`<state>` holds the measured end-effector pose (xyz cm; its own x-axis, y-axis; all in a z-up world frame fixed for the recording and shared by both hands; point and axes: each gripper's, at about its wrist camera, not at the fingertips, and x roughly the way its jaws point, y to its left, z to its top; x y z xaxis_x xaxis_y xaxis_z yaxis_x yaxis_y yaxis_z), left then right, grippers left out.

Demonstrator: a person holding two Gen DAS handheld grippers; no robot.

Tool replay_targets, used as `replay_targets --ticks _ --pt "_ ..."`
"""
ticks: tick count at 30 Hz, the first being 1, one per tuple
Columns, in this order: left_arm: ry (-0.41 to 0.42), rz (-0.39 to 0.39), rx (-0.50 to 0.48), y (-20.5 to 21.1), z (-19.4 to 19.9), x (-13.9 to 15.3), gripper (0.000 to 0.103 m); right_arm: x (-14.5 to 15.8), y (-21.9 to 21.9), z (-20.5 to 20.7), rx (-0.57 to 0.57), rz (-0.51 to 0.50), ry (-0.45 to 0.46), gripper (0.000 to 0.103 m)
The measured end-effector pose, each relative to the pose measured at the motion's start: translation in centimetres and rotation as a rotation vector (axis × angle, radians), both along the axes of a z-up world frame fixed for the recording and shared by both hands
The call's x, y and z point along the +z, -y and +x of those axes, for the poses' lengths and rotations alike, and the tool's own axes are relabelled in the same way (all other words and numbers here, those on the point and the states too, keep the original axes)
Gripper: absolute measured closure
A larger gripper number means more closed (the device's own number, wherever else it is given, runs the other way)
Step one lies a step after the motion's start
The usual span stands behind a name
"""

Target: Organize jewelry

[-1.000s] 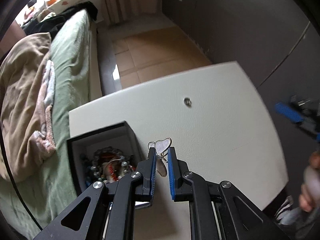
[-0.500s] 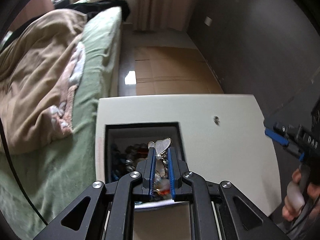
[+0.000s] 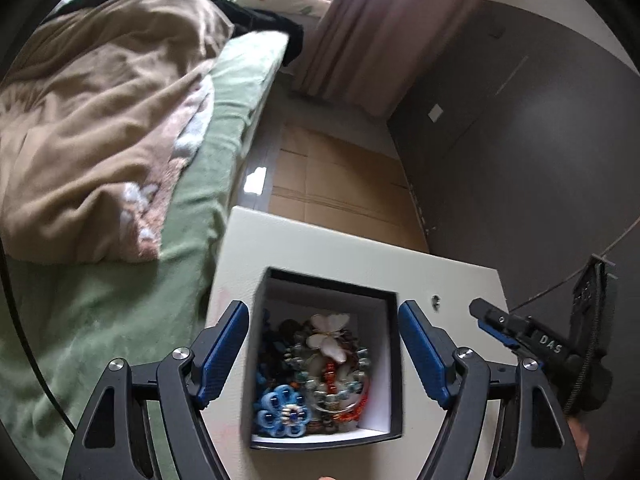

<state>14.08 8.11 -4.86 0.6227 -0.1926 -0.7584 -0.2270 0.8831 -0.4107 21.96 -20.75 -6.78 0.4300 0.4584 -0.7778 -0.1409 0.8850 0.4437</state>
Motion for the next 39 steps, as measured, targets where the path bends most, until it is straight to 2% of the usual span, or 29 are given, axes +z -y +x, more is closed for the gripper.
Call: replay_targets --ticks 2,9,12,19,21,22,25,30,36,39 --pt "-0.002 -0.014 0.019 -0.8 -0.2 -0.2 0.025 -0.7 -0.2 0.3 -0.004 -0.017 -0.009 0.039" --pt "-0.001 -0.057 0.062 -2.7 -0.7 -0.9 0.025 -1.7 -1.3 1.5 -0.041 -0.07 0.031 0.057" --pt "0.001 -0.069 0.073 -3.3 -0.7 -0.9 0.025 -2.2 -2.5 1.8 -0.037 -0.151 0.053 0.062" --pt "-0.005 -0.108 0.114 -5.3 -1.2 -1.1 0.025 -3.1 -5.8 1.3 0.002 -0.382 0.133 0.064" --pt "-0.006 -0.104 0.122 -5.5 -1.4 -1.1 0.025 -3.2 -6.6 1.0 0.005 -0.463 0.152 0.07" --pt "-0.006 -0.101 0.124 -5.6 -1.4 -1.1 0.025 -3.2 -6.8 0.9 0.013 -0.467 0.163 0.073" --pt "-0.007 -0.098 0.12 -5.7 -1.5 -1.0 0.025 -3.0 -6.7 0.8 0.031 -0.468 0.168 0.09" --pt "-0.003 -0.089 0.123 -5.5 -1.6 -0.9 0.025 -2.5 -5.4 0.6 0.038 -0.392 0.125 0.09" --pt "0.011 -0.076 0.127 -5.8 -1.8 -0.5 0.025 0.8 -4.3 -1.4 0.079 -0.135 0.128 0.09" --pt "0.017 -0.084 0.14 -6.2 -2.0 -0.4 0.025 2.3 -4.6 -2.2 0.104 -0.063 0.144 0.09"
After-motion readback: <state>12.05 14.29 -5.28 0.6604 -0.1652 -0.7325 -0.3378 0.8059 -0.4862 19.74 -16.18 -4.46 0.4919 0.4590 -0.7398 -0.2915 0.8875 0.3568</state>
